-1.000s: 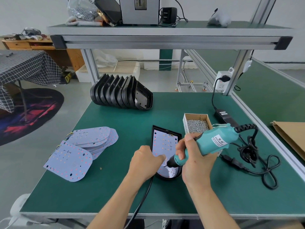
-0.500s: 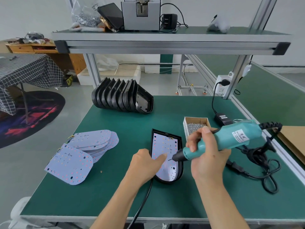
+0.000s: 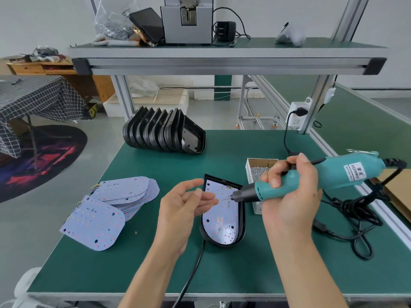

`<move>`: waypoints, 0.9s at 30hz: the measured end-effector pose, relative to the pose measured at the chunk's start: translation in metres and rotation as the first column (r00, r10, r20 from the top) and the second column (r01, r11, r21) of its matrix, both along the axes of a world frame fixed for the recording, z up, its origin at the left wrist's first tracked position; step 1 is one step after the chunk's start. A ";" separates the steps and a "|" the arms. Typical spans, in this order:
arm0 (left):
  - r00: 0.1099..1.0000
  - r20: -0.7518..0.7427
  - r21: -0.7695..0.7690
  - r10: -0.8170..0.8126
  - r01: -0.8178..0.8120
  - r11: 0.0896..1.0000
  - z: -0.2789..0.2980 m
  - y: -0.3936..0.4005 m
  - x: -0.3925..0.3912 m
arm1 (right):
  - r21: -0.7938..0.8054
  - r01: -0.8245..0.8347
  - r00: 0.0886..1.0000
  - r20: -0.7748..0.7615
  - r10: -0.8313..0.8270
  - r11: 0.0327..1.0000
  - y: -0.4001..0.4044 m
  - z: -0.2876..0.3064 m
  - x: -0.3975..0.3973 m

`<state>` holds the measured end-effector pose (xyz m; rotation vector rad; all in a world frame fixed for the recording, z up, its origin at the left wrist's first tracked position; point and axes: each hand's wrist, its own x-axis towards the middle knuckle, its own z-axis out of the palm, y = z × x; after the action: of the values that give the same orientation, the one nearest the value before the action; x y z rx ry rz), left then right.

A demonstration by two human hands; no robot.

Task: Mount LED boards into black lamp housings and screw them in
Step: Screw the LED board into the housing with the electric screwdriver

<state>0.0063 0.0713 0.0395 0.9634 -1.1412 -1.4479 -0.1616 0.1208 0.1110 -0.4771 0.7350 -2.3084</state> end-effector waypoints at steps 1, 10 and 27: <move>1.000 -0.019 0.017 -0.011 0.011 1.000 0.002 0.003 -0.002 | -0.007 -0.003 1.000 0.005 0.003 1.000 0.001 0.003 0.000; 0.952 -0.279 0.189 -0.125 0.182 0.965 0.012 0.020 -0.012 | -0.049 -0.030 0.999 0.025 0.031 0.998 0.007 0.015 0.005; 0.940 -0.289 0.205 -0.182 0.247 0.947 0.015 0.024 -0.018 | -0.037 -0.041 0.998 0.042 0.043 0.998 0.010 0.015 0.008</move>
<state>-0.0113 0.0957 0.0542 0.7896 -0.9075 -1.8666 -0.1533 0.1303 0.1261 -0.4535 0.6569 -2.2890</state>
